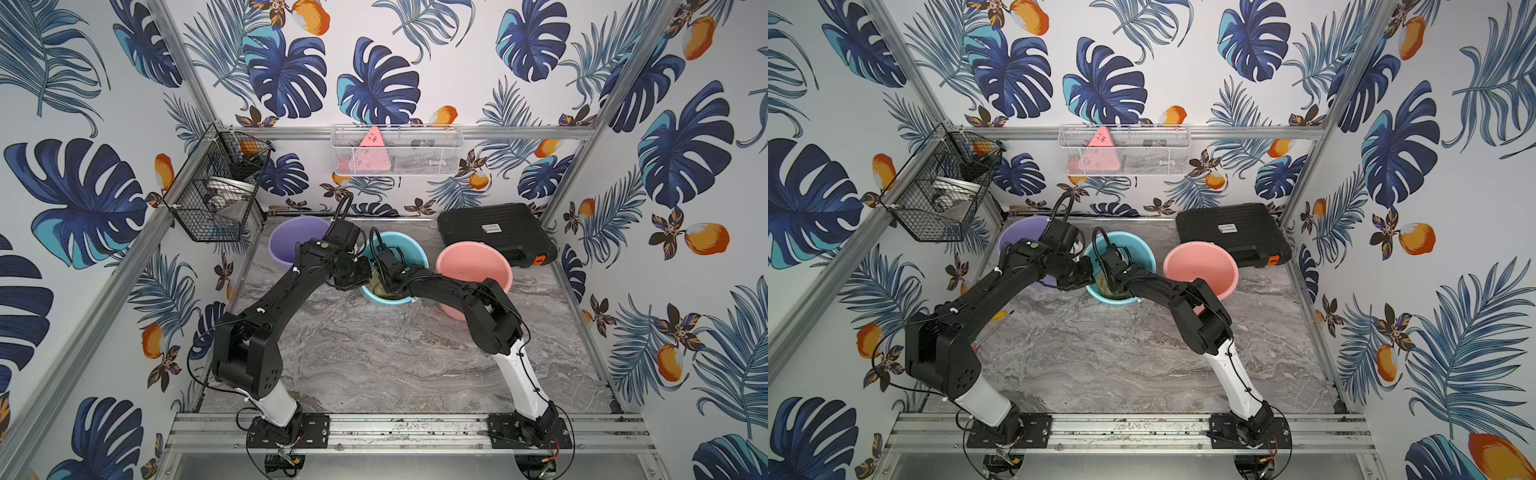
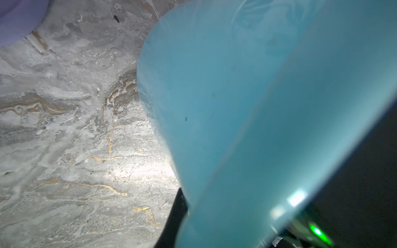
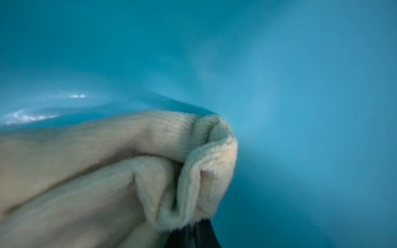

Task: Wipe the inside of the bucket with a cloth
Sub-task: Wipe the dirt from the inside of the bucket.

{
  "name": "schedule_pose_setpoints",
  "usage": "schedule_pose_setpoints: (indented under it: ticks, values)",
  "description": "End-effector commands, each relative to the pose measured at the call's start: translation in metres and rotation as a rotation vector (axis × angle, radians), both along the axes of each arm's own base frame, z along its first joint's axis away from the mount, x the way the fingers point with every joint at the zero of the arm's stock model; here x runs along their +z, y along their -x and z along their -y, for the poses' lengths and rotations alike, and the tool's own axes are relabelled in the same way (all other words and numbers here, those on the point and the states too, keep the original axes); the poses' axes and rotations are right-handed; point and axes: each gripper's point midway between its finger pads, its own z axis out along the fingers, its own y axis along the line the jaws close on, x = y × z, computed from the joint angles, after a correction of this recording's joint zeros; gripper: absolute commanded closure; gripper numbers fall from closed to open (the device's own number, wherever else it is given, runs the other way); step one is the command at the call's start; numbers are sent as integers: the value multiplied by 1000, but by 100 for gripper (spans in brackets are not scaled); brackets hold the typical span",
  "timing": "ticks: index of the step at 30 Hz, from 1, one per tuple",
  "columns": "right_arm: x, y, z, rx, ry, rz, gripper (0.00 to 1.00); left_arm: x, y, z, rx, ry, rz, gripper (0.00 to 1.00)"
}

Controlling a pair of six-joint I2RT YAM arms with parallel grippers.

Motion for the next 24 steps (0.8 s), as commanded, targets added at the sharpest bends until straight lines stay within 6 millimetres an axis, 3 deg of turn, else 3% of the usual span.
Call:
schedule_pose_setpoints:
  ticks: [1,4,7,12,16,22,24]
  values:
    - [-26,36,-36,91,-262,-242,100,-8,24,11,-91,55,-83,100]
    - [3,53,-72,228,-500,-301,100,-11,24,9,-89,44,-84,100]
    - [31,71,-95,345,-640,-375,100,-13,23,7,-87,33,-88,100]
    - [61,103,-107,517,-719,-454,100,-11,22,-2,-78,-14,-70,100]
    - [62,131,-99,632,-664,-546,100,-3,20,-10,-61,-27,-49,100]
    - [62,87,-68,423,-552,-281,100,1,20,-3,-76,14,-39,100]
    - [80,73,-60,365,-560,-176,100,4,21,0,-82,32,-38,100]
